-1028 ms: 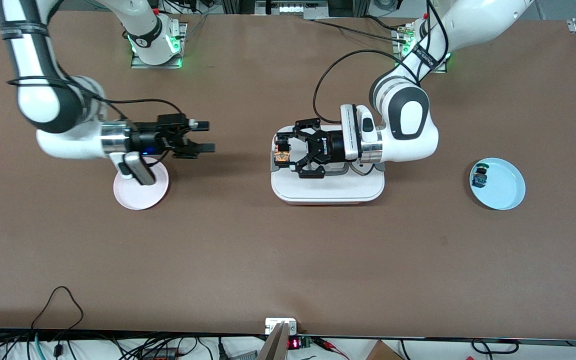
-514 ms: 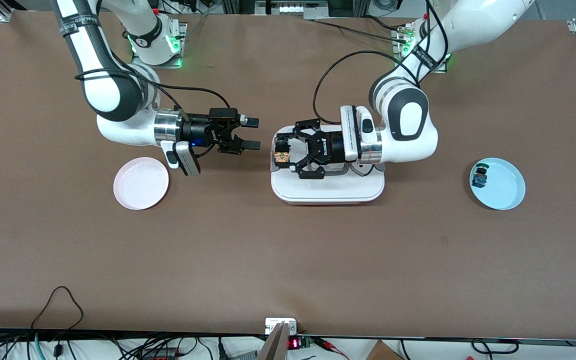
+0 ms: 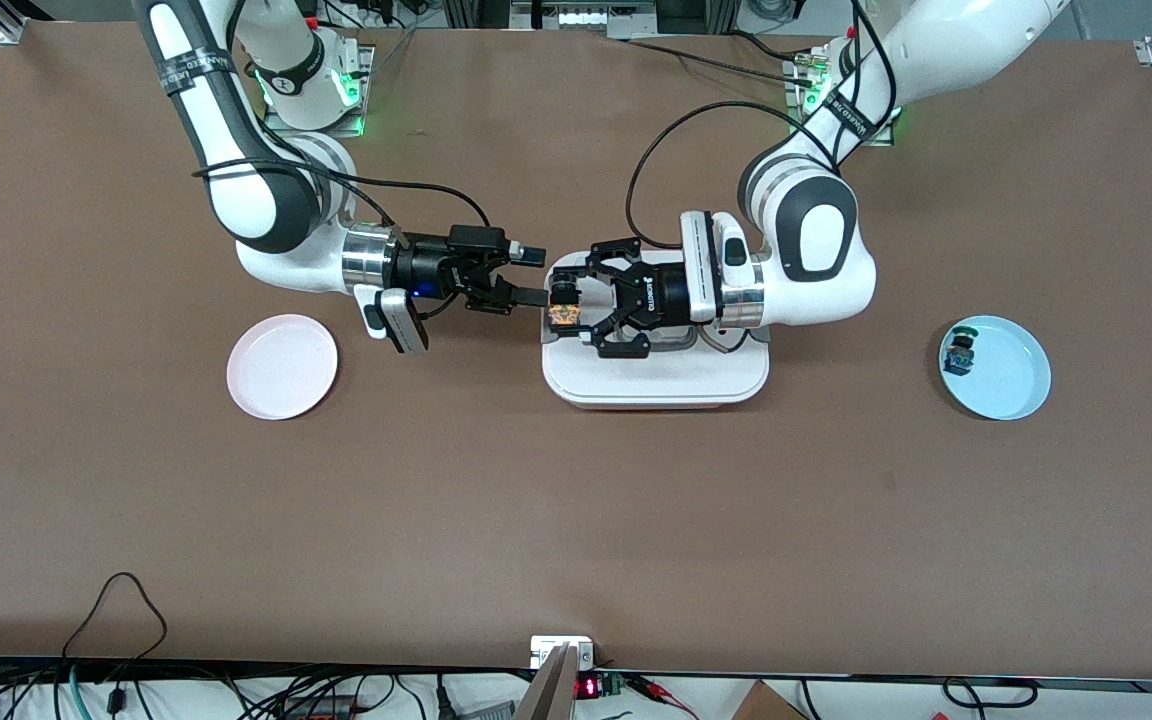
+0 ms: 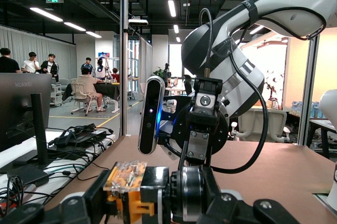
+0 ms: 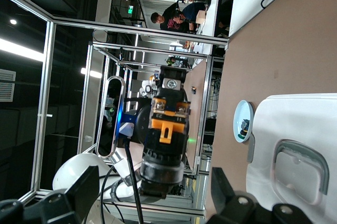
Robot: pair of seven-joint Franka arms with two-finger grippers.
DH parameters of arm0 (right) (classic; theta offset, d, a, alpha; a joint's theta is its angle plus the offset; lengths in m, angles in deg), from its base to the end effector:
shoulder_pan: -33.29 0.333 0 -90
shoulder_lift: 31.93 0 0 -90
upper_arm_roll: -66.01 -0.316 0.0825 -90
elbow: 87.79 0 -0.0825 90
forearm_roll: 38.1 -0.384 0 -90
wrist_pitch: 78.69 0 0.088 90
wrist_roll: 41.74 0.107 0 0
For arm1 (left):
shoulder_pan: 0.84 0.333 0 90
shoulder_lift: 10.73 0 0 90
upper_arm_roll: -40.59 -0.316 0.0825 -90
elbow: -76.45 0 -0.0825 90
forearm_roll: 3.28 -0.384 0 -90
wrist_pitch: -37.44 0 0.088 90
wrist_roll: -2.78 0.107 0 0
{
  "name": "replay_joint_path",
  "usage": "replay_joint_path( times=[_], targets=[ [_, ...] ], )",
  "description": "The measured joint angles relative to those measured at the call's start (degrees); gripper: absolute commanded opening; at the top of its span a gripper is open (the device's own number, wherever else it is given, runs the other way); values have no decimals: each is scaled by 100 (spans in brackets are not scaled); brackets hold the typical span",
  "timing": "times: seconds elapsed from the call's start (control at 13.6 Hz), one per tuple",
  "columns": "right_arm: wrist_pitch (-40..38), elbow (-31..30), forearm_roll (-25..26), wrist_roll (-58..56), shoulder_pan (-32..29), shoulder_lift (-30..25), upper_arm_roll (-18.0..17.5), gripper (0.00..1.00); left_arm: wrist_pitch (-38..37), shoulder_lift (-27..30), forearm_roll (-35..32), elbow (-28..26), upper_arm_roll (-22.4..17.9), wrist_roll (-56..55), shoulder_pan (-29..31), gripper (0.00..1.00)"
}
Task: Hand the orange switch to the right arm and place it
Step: 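Reach the right gripper toward the switch held by the left gripper, then close the right gripper on the switch while the left gripper opens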
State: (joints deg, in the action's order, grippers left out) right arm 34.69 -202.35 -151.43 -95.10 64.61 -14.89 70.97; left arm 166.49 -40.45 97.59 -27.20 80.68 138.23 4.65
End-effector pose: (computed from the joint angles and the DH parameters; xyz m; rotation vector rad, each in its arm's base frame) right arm 0.5302 0.3308 0.3538 -1.5861 -0.0219 -0.1847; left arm 0.5641 -0.3602 0.3529 1.2975 -1.1451 1.2547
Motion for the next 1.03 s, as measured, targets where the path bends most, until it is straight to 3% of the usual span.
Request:
replay_joint_path(
  times=[0.37, 0.73, 0.81, 1.03],
  targets=[
    [310, 223, -252, 0, 209, 122, -1, 58, 0, 0, 0, 7, 0, 0, 4, 10],
    [351, 303, -273, 7, 245, 207, 1, 6, 6, 1, 5, 15, 0, 16, 6, 10],
    [362, 304, -274, 26, 248, 207, 1, 0, 9, 1, 5, 15, 0, 57, 6, 10],
    [379, 313, -274, 26, 252, 207, 1, 0, 9, 1, 5, 18, 0, 62, 9, 10]
  ],
)
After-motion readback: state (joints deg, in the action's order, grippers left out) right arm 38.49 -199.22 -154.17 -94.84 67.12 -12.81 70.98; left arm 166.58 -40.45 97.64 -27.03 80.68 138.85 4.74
